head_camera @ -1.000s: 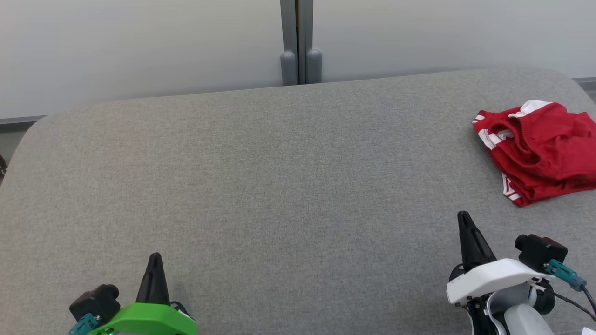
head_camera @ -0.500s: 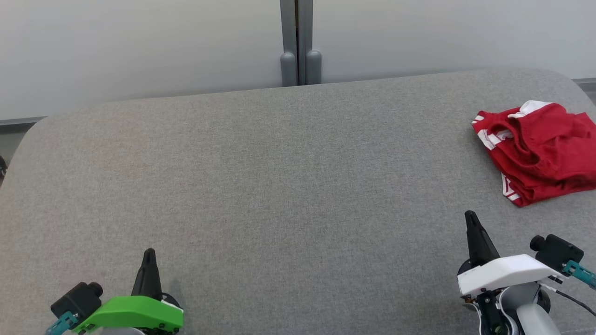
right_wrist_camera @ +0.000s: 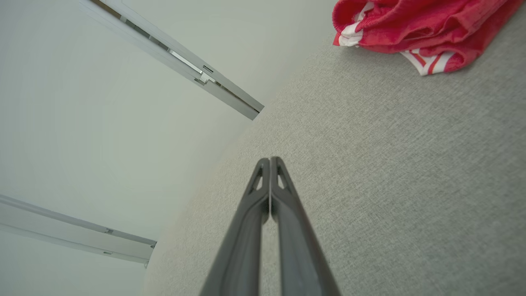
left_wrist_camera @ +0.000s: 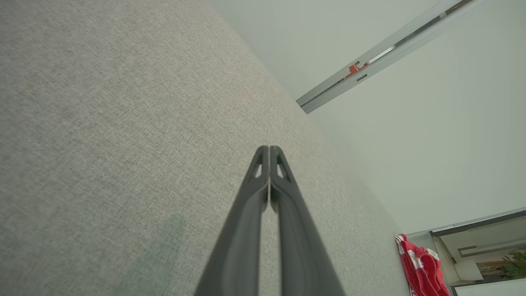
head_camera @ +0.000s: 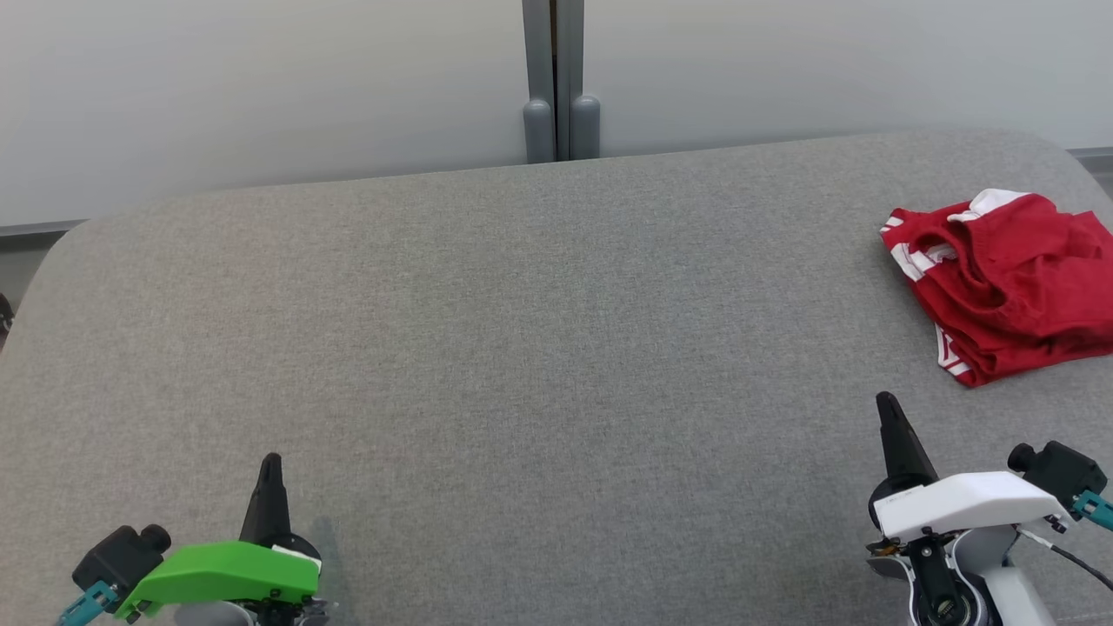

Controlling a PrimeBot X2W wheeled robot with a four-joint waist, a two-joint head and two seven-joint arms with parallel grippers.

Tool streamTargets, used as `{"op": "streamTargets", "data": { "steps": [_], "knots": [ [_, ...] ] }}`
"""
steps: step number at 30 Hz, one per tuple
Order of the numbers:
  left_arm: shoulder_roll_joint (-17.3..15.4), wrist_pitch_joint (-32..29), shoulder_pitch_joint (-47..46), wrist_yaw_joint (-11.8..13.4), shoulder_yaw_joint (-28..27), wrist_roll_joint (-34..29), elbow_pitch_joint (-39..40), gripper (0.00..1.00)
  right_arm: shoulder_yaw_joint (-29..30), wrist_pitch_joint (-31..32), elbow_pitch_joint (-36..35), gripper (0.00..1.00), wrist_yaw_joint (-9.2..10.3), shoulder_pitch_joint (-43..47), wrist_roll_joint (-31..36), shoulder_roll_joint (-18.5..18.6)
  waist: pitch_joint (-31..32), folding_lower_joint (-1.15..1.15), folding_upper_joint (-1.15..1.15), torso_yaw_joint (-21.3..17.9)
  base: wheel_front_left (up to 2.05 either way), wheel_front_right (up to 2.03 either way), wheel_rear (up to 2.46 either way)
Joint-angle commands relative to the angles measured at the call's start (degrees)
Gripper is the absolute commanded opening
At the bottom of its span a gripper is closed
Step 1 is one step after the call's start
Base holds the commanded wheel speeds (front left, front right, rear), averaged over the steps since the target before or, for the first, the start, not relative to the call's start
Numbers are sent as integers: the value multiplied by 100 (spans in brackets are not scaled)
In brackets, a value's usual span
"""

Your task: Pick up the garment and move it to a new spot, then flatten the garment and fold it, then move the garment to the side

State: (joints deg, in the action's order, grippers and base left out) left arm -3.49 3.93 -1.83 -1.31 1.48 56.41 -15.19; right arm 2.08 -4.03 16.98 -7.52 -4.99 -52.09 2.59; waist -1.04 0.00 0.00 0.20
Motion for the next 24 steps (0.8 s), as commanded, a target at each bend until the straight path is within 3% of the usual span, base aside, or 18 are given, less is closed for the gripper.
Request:
{"op": "streamTargets", "data": {
  "steps": [1, 24],
  "knots": [
    [-11, -50, -159, -48, -68, 156, 71, 0, 32, 44, -95, 0, 2, -117, -178, 25, 1, 0, 0, 0, 0, 0, 0],
    [13, -423, -282, -267, -344, 1427, 95, 0, 188, 419, -179, 0, 3, -138, -1594, 32, 26, 0, 0, -6, 0, 0, 0]
  ]
}}
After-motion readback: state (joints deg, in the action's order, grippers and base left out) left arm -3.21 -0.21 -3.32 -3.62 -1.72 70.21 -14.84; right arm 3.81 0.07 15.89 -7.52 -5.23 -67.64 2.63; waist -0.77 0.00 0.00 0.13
